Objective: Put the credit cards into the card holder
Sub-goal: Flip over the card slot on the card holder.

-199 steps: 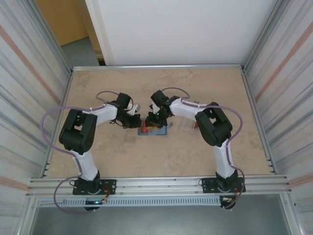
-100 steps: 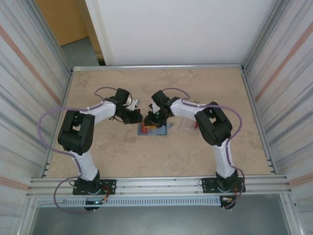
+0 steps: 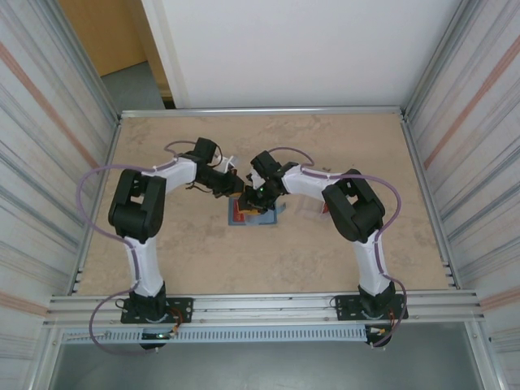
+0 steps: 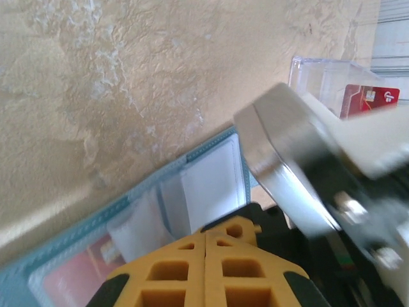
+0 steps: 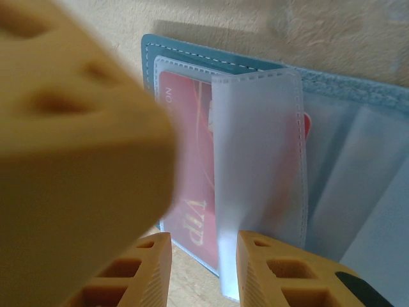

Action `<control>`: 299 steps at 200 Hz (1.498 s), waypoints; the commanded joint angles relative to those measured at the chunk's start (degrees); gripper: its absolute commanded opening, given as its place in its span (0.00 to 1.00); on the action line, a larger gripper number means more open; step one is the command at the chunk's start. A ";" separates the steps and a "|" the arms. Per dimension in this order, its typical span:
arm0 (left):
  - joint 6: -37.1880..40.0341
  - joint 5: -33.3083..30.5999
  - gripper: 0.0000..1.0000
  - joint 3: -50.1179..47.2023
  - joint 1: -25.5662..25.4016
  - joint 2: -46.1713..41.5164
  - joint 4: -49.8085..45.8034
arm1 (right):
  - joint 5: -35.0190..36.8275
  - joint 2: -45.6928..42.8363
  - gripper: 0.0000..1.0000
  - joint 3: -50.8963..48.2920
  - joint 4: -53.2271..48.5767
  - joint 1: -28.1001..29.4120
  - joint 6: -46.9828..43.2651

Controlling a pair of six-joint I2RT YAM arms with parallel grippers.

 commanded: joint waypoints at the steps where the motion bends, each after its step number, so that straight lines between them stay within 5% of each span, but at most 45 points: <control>1: -0.20 3.92 0.00 2.53 -0.01 2.92 -0.86 | -0.84 1.47 0.31 1.54 -0.46 0.53 0.59; 89: 2.17 -4.18 0.00 -0.05 0.92 3.66 -2.76 | 0.03 -4.41 0.31 -0.39 -1.46 -1.12 -0.01; 186: 1.83 -0.68 0.00 -0.06 1.02 2.20 -1.47 | 0.85 -2.09 0.31 -1.93 -1.80 -2.00 0.37; 223: 2.32 3.73 0.03 2.34 2.23 -3.37 -1.86 | 1.60 -0.87 0.31 1.79 -3.30 0.45 -0.49; 299: 9.14 -4.06 0.11 -3.41 8.14 -18.32 -4.06 | 0.02 4.17 0.31 6.99 -3.14 3.14 -0.27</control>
